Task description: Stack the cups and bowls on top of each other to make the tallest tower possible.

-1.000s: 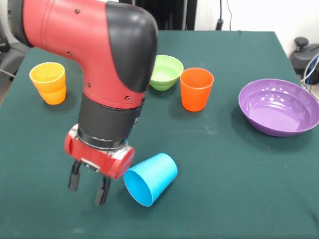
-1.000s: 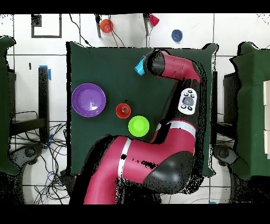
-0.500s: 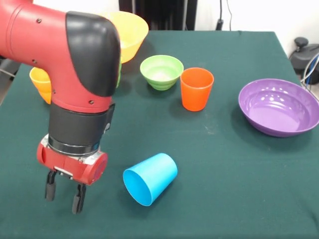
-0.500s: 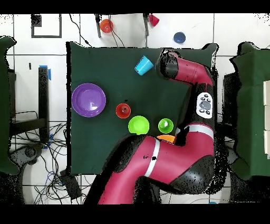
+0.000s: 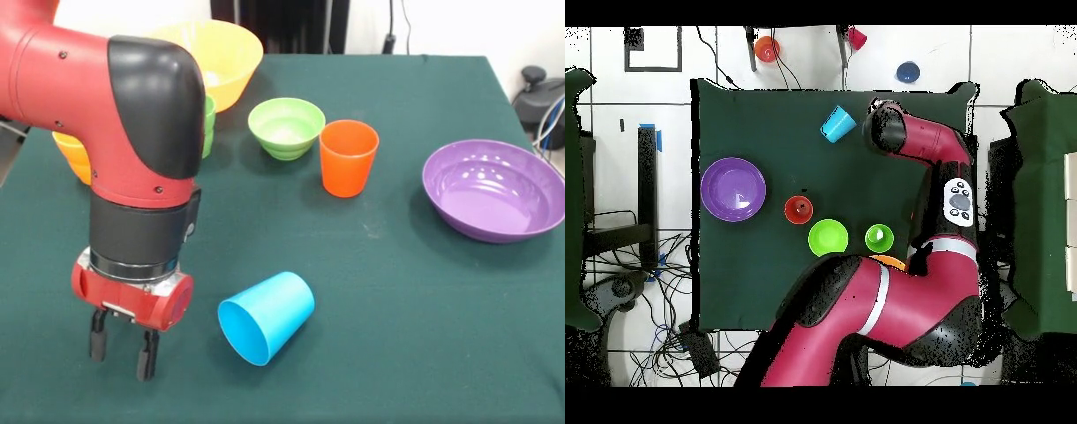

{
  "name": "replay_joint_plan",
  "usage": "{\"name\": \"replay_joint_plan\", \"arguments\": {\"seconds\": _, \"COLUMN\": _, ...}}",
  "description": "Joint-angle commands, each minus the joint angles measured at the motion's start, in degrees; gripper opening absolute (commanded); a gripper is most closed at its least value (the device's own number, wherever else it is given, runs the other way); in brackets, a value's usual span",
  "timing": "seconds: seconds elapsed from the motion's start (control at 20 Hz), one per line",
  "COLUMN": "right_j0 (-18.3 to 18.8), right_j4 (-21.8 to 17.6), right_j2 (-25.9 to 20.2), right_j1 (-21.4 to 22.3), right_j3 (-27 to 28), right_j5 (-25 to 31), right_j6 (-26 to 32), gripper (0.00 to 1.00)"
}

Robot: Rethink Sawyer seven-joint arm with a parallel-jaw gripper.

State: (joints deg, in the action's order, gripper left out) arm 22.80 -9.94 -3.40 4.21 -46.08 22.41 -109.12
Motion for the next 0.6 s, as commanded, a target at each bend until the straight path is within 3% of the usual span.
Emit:
{"name": "replay_joint_plan", "arguments": {"seconds": 0.05, "right_j0": 0.38, "right_j4": -6.71, "right_j2": -9.84, "right_j1": 1.43, "right_j3": -5.52, "right_j5": 0.98, "right_j6": 16.85, "gripper": 1.0}}
{"name": "replay_joint_plan", "arguments": {"seconds": 0.6, "right_j0": 1.77, "right_j4": -10.31, "right_j2": -12.89, "right_j1": 2.05, "right_j3": -5.45, "right_j5": 2.66, "right_j6": 16.67, "gripper": 1.0}}
